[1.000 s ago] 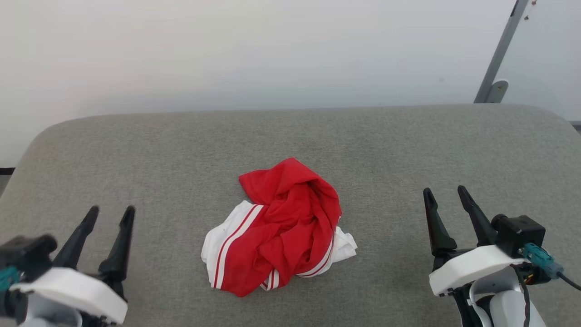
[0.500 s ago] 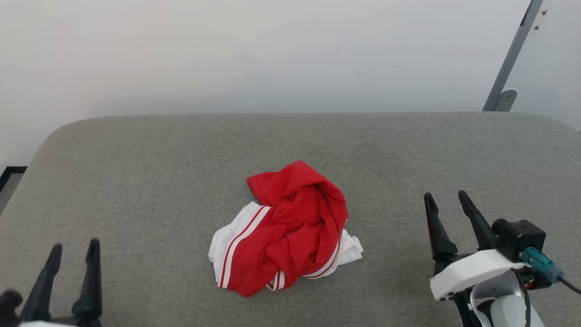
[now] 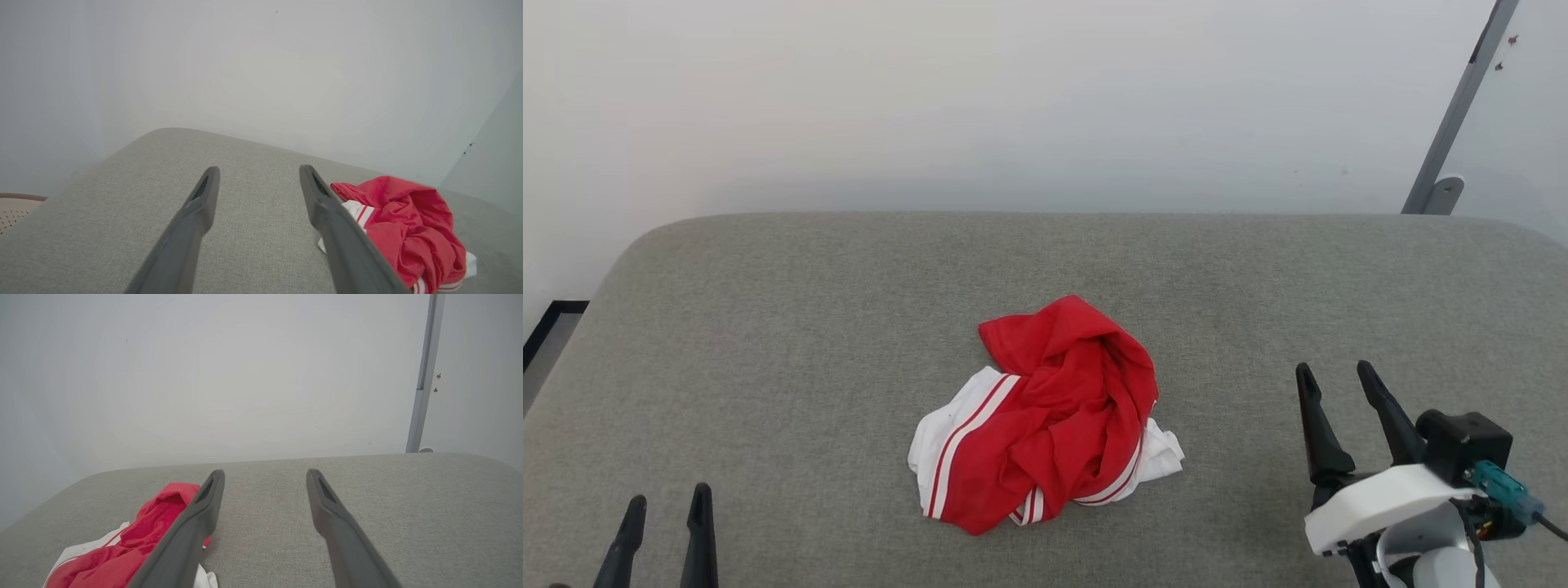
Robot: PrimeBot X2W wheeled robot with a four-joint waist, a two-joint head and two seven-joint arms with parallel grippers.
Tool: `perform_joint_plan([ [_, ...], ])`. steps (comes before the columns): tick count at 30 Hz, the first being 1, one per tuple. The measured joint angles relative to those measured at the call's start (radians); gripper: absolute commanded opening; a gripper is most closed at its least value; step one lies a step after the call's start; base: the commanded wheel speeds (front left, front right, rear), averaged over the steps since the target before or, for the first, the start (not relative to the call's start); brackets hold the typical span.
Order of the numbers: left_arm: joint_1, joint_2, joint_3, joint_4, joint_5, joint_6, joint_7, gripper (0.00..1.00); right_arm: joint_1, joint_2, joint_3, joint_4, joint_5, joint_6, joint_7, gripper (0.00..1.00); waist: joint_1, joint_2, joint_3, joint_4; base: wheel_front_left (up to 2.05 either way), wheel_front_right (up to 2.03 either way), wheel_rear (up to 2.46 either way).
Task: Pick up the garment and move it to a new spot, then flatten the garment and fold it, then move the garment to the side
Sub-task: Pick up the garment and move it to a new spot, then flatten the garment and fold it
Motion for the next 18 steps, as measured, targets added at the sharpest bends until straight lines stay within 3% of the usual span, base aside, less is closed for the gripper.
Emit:
perform_joint_plan([
  [18, -0.007, -0.068, 0.043, 0.04, 0.101, -0.067, 0.0, 1.0, 0.053, 0.0, -0.022, -0.014, -0.007, 0.0, -0.009, 1.0, 0.0, 0.0, -0.009, 0.008, 0.0, 0.0, 0.0],
])
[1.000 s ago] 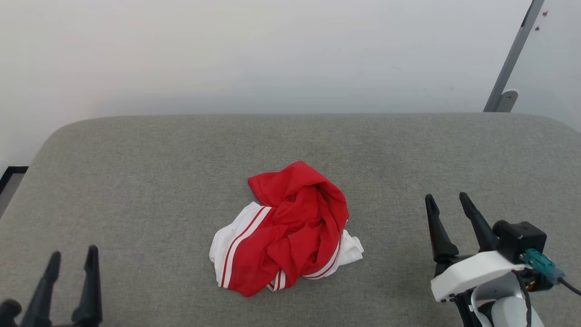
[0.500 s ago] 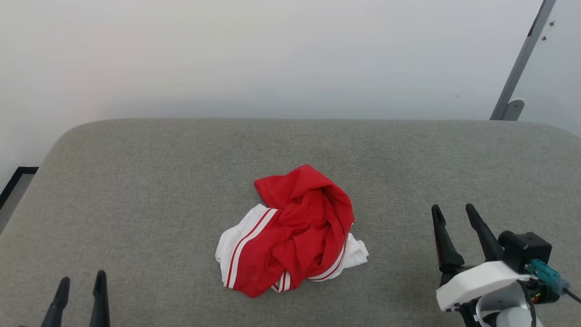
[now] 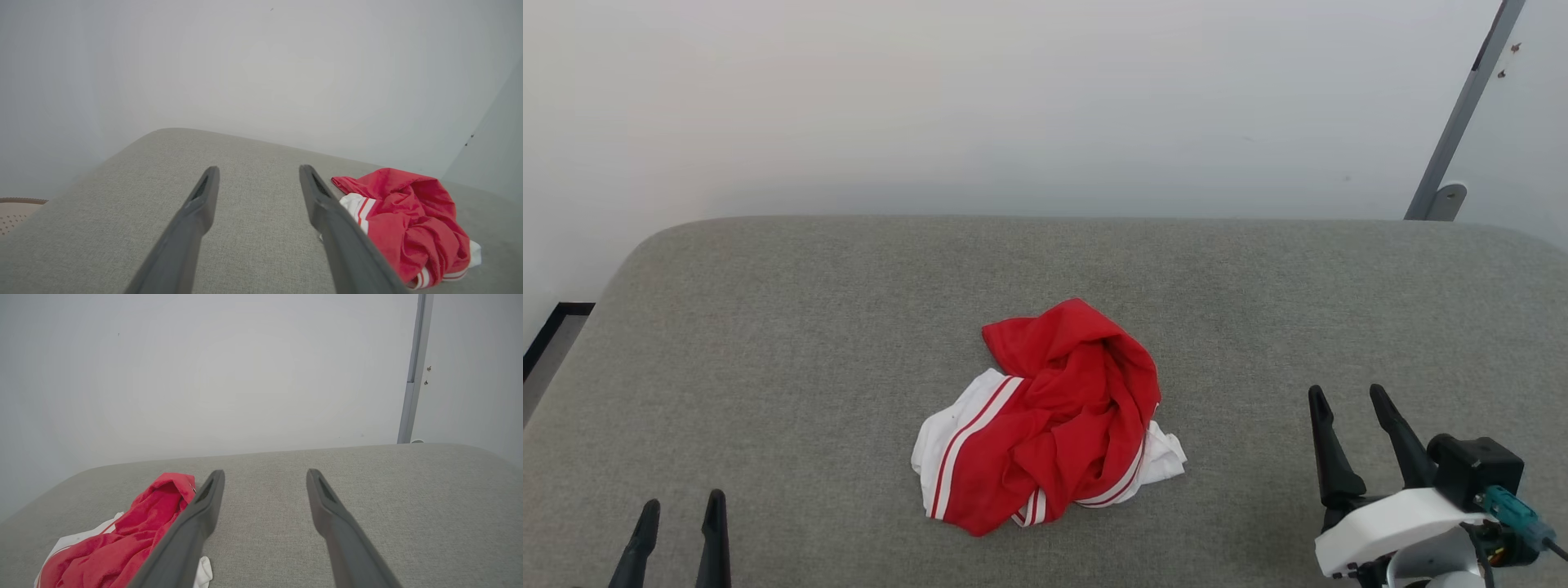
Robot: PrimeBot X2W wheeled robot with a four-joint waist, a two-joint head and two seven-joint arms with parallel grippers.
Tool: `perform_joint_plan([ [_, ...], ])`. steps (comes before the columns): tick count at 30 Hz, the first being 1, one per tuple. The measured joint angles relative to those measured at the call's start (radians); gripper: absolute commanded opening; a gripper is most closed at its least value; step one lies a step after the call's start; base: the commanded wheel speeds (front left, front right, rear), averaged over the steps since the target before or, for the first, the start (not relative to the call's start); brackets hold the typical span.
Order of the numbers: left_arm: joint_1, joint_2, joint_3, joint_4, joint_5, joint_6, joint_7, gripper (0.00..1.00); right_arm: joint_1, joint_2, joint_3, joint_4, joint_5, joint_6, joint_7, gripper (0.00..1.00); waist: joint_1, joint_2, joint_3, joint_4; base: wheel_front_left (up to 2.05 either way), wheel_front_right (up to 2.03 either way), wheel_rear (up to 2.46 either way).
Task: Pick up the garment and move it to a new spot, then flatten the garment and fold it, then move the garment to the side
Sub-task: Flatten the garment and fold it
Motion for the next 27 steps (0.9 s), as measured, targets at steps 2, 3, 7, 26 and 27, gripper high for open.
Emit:
perform_joint_plan([
  [2, -0.003, -0.004, 0.001, 0.0, 0.003, -0.007, 0.0, 1.0, 0.002, 0.0, 0.001, -0.003, 0.003, 0.0, 0.0, 1.0, 0.0, 0.0, 0.0, 0.0, 0.0, 0.0, 0.0],
  [3, -0.005, -0.006, 0.002, 0.0, 0.007, -0.007, 0.0, 1.0, 0.005, 0.0, 0.001, -0.005, 0.006, 0.0, 0.0, 1.0, -0.0001, 0.0, 0.001, 0.0, 0.0, 0.0, 0.0],
  [7, -0.009, -0.012, 0.002, 0.002, 0.015, -0.01, 0.0, 1.0, 0.017, 0.0, 0.008, -0.007, 0.009, 0.0, 0.007, 1.0, 0.0, 0.0, 0.002, 0.004, 0.0, 0.0, 0.0],
  [26, -0.116, -0.002, -0.099, 0.043, 0.018, -0.019, 0.0, 1.0, -0.039, -0.013, 0.123, 0.014, -0.025, 0.0, 0.215, 1.0, 0.0, 0.0, 0.02, 0.072, 0.0, 0.0, 0.0],
  [27, -0.124, -0.001, -0.106, 0.047, 0.017, -0.019, 0.0, 1.0, -0.045, -0.02, 0.131, 0.022, -0.024, 0.0, 0.24, 1.0, 0.0, 0.0, 0.022, 0.076, 0.0, 0.0, 0.0],
])
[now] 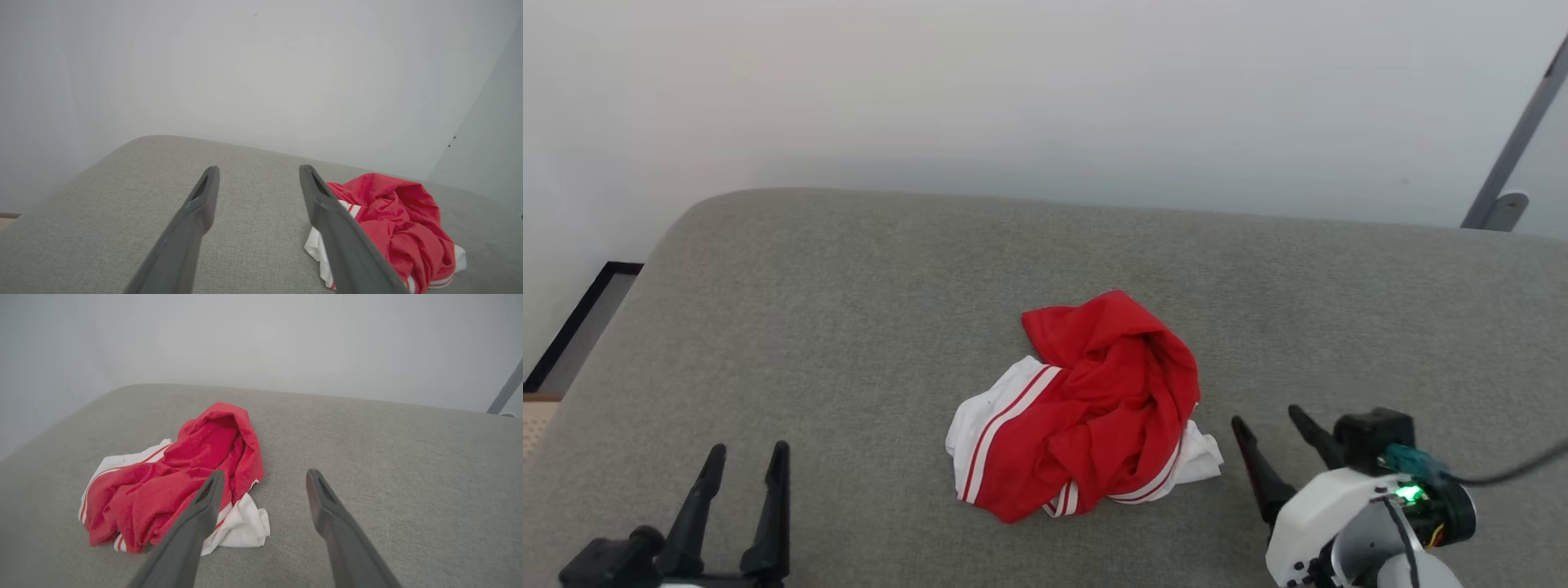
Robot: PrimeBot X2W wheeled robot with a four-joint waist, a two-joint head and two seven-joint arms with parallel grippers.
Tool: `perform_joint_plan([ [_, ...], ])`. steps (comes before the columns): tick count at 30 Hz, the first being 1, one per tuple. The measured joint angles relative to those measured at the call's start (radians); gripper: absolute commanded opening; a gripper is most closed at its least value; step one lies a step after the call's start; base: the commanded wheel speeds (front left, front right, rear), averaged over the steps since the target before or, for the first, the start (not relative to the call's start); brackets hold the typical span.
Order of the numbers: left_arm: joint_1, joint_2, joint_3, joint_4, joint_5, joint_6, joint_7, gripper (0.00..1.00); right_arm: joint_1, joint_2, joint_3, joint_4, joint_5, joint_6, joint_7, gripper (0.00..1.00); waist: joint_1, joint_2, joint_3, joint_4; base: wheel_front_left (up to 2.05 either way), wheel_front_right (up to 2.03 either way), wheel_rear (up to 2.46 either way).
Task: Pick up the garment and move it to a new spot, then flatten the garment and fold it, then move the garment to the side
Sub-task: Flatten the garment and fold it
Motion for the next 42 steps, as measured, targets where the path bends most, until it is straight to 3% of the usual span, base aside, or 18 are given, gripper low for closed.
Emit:
perform_joint_plan([
  [13, -0.077, 0.016, -0.074, 0.028, -0.027, -0.001, 0.0, 1.0, -0.111, -0.073, 0.033, 0.12, 0.018, 0.0, 0.374, 1.0, 0.0, -0.0001, 0.053, 0.081, 0.0, 0.0, 0.0],
  [27, -0.168, 0.004, -0.107, 0.05, -0.051, -0.001, 0.0, 1.0, -0.265, -0.094, 0.068, 0.286, -0.039, 0.0, 0.561, 1.0, 0.0, 0.0, 0.151, 0.171, 0.0, 0.0, 0.0],
  [29, -0.173, 0.002, -0.105, 0.052, -0.053, -0.001, 0.0, 1.0, -0.285, -0.098, 0.084, 0.309, -0.026, 0.0, 0.571, 0.08, 0.0, 0.0, 0.157, 0.176, 0.0, 0.0, 0.0],
  [30, -0.174, 0.001, -0.105, 0.053, -0.053, -0.001, 0.0, 1.0, -0.294, -0.105, 0.103, 0.319, -0.022, 0.0, 0.573, 0.08, 0.0, 0.0, 0.159, 0.177, 0.0, 0.0, 0.0],
  [31, -0.174, 0.0, -0.105, 0.055, -0.055, -0.001, 0.0, 1.0, -0.304, -0.108, 0.111, 0.328, -0.018, 0.0, 0.572, 0.0, 0.0, 0.0, 0.161, 0.178, 0.0, 0.0, 0.0],
  [36, -0.176, 0.002, -0.09, 0.059, -0.061, -0.001, 0.0, 1.0, -0.333, -0.116, 0.137, 0.337, 0.037, 0.0, 0.568, 0.0, 0.0, -0.0001, 0.16, 0.163, 0.0, 0.0, 0.0],
  [42, -0.166, 0.016, -0.06, 0.051, -0.065, -0.001, 0.0, 1.0, -0.347, -0.161, 0.152, 0.248, 0.096, 0.0, 0.595, 0.0, 0.0, -0.0001, 0.15, 0.121, 0.0, 0.0, 0.0],
])
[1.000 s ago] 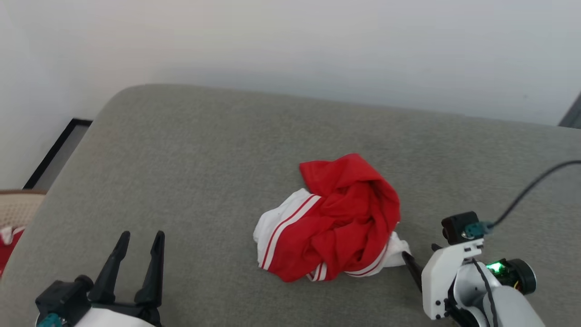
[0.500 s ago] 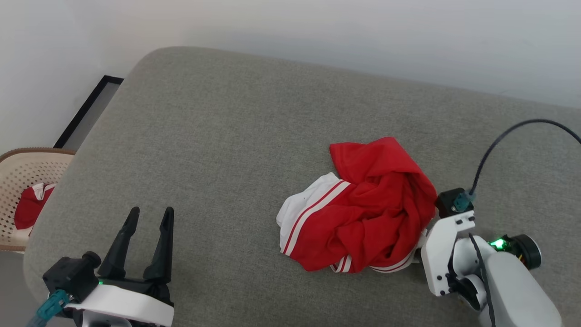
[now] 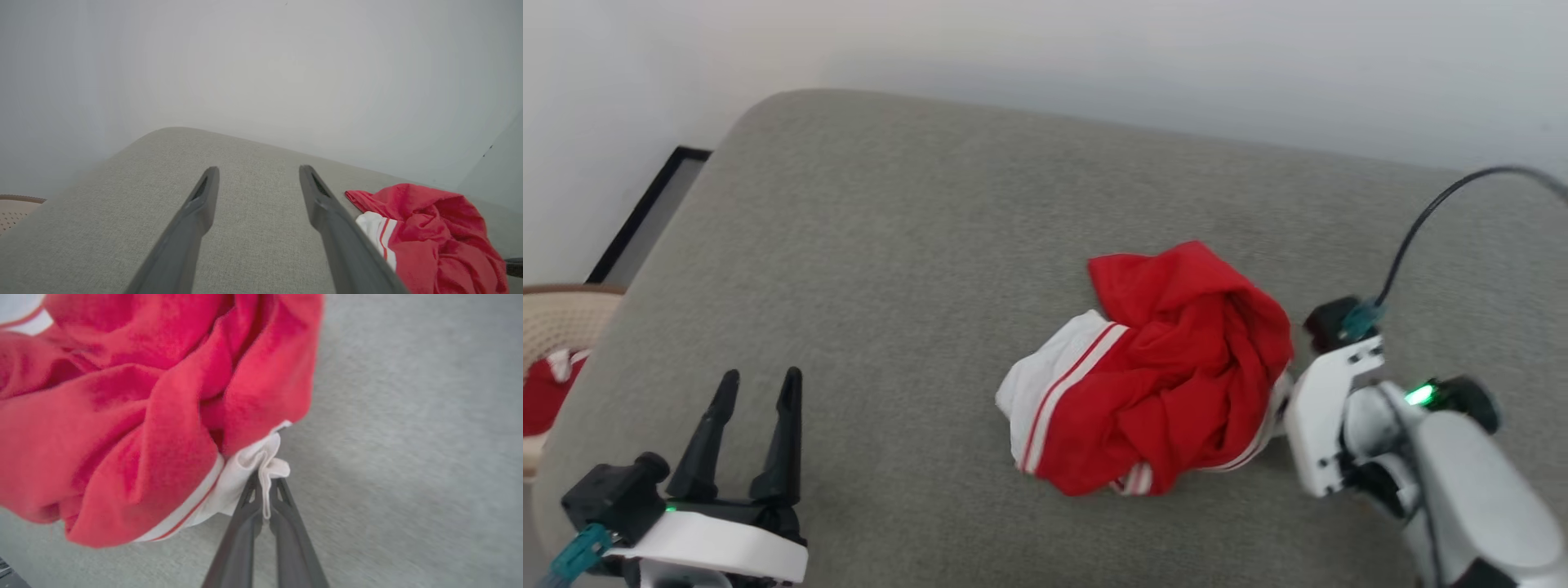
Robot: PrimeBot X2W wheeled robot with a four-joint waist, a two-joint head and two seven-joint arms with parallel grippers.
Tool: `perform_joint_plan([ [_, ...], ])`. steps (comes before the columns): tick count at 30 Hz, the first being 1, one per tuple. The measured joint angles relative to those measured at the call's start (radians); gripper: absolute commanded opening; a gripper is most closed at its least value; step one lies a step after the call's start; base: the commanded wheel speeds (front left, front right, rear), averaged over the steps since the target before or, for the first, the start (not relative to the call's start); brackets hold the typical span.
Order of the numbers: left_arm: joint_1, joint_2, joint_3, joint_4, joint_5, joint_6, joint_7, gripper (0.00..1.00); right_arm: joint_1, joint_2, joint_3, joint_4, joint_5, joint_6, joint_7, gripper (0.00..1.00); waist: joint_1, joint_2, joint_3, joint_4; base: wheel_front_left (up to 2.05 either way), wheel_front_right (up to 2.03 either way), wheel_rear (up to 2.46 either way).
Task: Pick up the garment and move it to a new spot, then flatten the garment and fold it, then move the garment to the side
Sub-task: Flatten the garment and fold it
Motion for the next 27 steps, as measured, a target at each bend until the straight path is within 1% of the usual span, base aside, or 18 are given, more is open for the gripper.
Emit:
perform_joint_plan([
  [5, 0.017, 0.012, 0.013, -0.007, -0.006, 0.0, 0.0, 1.0, 0.007, -0.052, -0.049, -0.111, 0.016, 0.0, 0.056, 0.0, 0.0, 0.0, -0.01, -0.039, 0.0, 0.0, 0.0],
  [8, 0.019, 0.015, 0.018, -0.012, -0.006, 0.0, 0.0, 1.0, 0.034, -0.071, -0.113, -0.167, 0.011, 0.0, 0.09, 0.0, 0.0, 0.0, -0.014, -0.061, 0.0, 0.0, 0.0],
  [9, 0.019, 0.015, 0.018, -0.012, -0.006, 0.0, 0.0, 1.0, 0.034, -0.071, -0.113, -0.167, 0.011, 0.0, 0.09, 0.0, 0.0, 0.0, -0.014, -0.061, 0.0, 0.0, 0.0],
  [13, 0.022, 0.017, 0.017, -0.013, -0.01, 0.0, 0.0, 1.0, 0.078, -0.088, -0.22, -0.216, -0.016, 0.0, 0.142, 0.0, 0.0, 0.0, -0.013, -0.078, 0.0, 0.0, 0.0],
  [16, 0.022, 0.021, 0.011, -0.011, -0.013, 0.0, 0.0, 1.0, 0.113, -0.089, -0.298, -0.215, -0.056, 0.0, 0.182, 0.0, 0.0, 0.0, -0.008, -0.083, 0.0, 0.0, 0.0],
  [19, 0.017, 0.022, 0.004, -0.007, -0.015, 0.0, 0.0, 1.0, 0.14, -0.075, -0.374, -0.196, -0.091, 0.0, 0.198, 0.0, -0.0001, 0.0, -0.005, -0.081, 0.0, 0.0, 0.0],
  [21, 0.014, 0.024, -0.002, -0.004, -0.015, 0.0, 0.0, 1.0, 0.149, -0.045, -0.411, -0.173, -0.102, 0.0, 0.2, 0.0, 0.0, 0.0, -0.002, -0.078, 0.0, 0.0, 0.0],
  [24, 0.012, 0.029, -0.009, 0.005, -0.021, 0.0, 0.0, 1.0, 0.154, -0.007, -0.455, -0.109, -0.135, 0.0, 0.199, 0.0, 0.0, 0.0, 0.002, -0.074, 0.0, 0.0, 0.0],
  [26, 0.008, 0.032, -0.014, 0.011, -0.025, 0.0, 0.0, 1.0, 0.148, 0.013, -0.467, -0.077, -0.141, 0.0, 0.174, 0.0, 0.0, 0.0001, 0.005, -0.075, 0.0, 0.0, 0.0],
  [27, 0.005, 0.037, -0.022, 0.017, -0.029, 0.0, 0.0, 1.0, 0.139, 0.018, -0.471, -0.061, -0.146, 0.0, 0.165, 0.44, 0.0, 0.0, 0.006, -0.075, 0.0, 0.0, 0.0],
])
